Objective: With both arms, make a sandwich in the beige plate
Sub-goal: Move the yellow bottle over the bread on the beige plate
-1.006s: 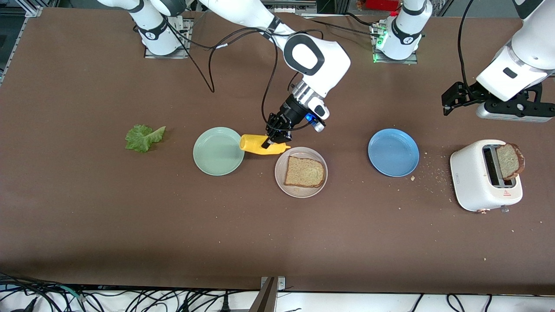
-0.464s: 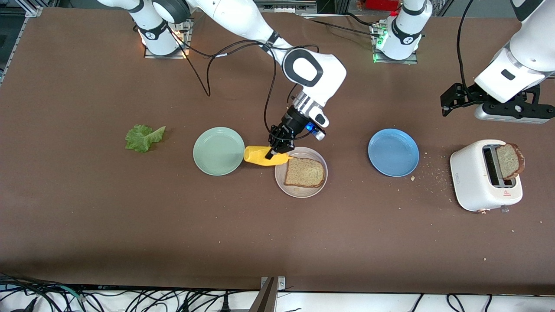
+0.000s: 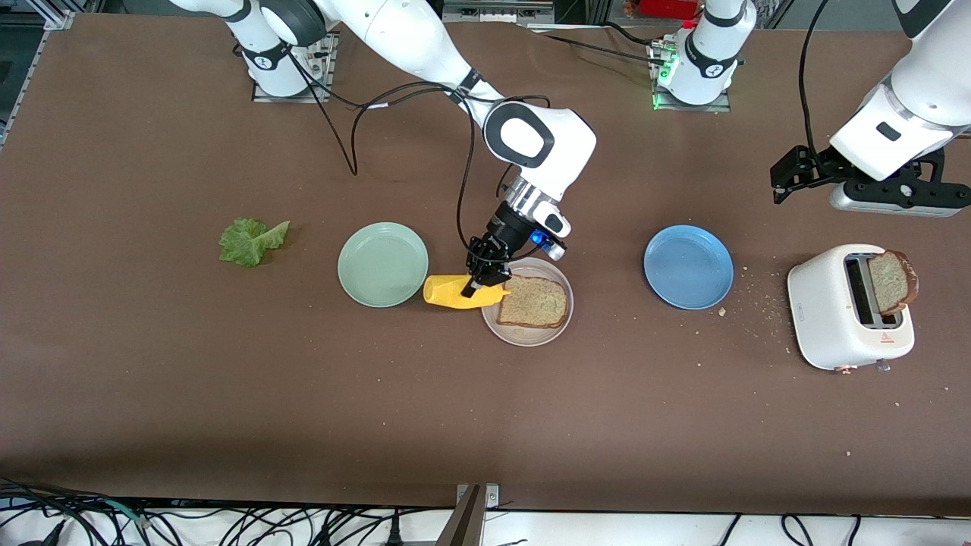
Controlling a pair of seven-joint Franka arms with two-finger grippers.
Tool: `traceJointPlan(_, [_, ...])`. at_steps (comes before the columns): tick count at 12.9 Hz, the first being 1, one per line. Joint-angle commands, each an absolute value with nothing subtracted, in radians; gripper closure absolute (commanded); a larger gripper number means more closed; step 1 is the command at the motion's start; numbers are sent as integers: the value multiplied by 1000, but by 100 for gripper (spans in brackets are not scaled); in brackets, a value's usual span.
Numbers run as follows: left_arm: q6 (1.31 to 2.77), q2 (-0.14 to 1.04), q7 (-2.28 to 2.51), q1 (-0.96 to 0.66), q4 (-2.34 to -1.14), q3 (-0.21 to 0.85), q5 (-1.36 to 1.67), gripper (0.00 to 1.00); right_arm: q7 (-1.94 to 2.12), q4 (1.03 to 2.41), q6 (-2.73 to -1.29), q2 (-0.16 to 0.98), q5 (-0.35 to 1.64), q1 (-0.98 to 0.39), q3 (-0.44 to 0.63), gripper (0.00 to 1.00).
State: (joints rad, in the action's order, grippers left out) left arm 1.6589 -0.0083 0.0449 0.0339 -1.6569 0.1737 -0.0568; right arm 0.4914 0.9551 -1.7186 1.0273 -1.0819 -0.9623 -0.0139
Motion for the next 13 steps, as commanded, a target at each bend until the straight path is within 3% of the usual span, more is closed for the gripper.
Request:
traceJointPlan(1, [1654, -2, 51, 32, -1638, 176, -49, 0, 451, 943, -1718, 1016, -975, -962, -20, 100])
traceJointPlan(7, [1654, 0, 52, 34, -1637, 176, -48, 0, 486, 910, -1726, 919, -456, -800, -21, 100])
traceJointPlan(13, [1654, 0, 52, 34, -1637, 176, -41, 0, 567, 911, -1712, 842, 231, -537, -21, 100])
